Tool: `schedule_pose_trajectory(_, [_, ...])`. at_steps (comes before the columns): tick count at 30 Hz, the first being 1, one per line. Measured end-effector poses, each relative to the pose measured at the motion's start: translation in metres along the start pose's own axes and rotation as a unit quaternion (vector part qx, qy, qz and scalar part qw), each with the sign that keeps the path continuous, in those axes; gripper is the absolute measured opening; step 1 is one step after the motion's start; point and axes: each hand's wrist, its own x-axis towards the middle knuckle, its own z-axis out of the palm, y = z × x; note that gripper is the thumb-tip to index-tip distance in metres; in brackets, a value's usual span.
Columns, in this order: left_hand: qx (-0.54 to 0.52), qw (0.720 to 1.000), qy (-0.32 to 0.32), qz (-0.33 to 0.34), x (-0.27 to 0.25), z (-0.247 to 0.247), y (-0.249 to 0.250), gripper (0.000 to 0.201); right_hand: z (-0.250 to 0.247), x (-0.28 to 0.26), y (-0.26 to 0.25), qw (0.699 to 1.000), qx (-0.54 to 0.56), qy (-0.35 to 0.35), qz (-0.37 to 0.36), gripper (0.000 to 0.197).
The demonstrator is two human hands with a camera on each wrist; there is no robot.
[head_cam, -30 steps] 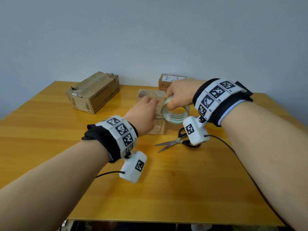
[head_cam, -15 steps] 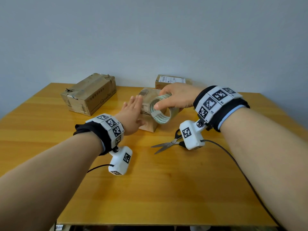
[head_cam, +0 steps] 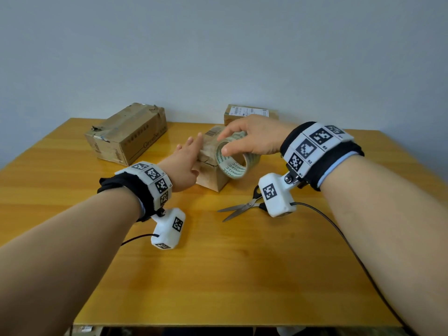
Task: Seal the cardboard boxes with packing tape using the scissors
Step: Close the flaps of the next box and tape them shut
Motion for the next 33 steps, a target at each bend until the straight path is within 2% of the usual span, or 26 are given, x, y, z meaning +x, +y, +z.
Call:
schedule_pose_trajectory(3, [-0.151, 0.988, 0.024, -0.02, 0.003, -0.008, 0.003, 0.095, -0.003, 0.003, -0.004, 0.999, 0.032, 0.009, 0.002, 0.031])
schedule_pose_trajectory(5, [-0.272, 0.959, 0.06, -0.047, 0.011, -0.01, 0.001, 0.094, -0.006, 0.005, -0.006, 0.999, 0.042, 0.013, 0.003, 0.03])
schedule_pose_trajectory(7, [-0.347, 0.93, 0.097, -0.067, 0.018, -0.013, -0.001, 0.082, -0.005, 0.006, -0.007, 0.999, 0.041, 0.013, 0.003, 0.028])
schedule_pose_trajectory(8, [-0.358, 0.925, 0.106, -0.072, 0.02, -0.015, 0.0, 0.074, -0.004, 0.006, -0.008, 0.999, 0.039, 0.013, 0.002, 0.028])
schedule_pose_trajectory(11, [-0.347, 0.925, 0.127, -0.083, 0.023, -0.017, 0.002, 0.063, -0.001, 0.007, -0.009, 0.999, 0.042, 0.014, 0.003, 0.026])
schedule_pose_trajectory(19, [-0.273, 0.939, 0.172, -0.121, 0.03, -0.018, 0.006, 0.054, 0.001, 0.011, -0.011, 0.999, 0.041, -0.002, 0.008, 0.022])
schedule_pose_trajectory(25, [-0.241, 0.933, 0.2, -0.175, 0.026, -0.023, 0.004, 0.044, 0.0, 0.01, -0.011, 0.999, 0.036, -0.004, 0.008, 0.024])
schedule_pose_trajectory(29, [-0.174, 0.949, 0.178, -0.194, 0.021, -0.024, 0.006, 0.048, 0.001, 0.009, -0.012, 0.999, 0.035, -0.002, 0.009, 0.023])
schedule_pose_trajectory(33, [-0.209, 0.944, 0.145, -0.207, 0.024, -0.025, 0.011, 0.059, 0.002, 0.008, -0.013, 0.999, 0.036, -0.003, 0.011, 0.022])
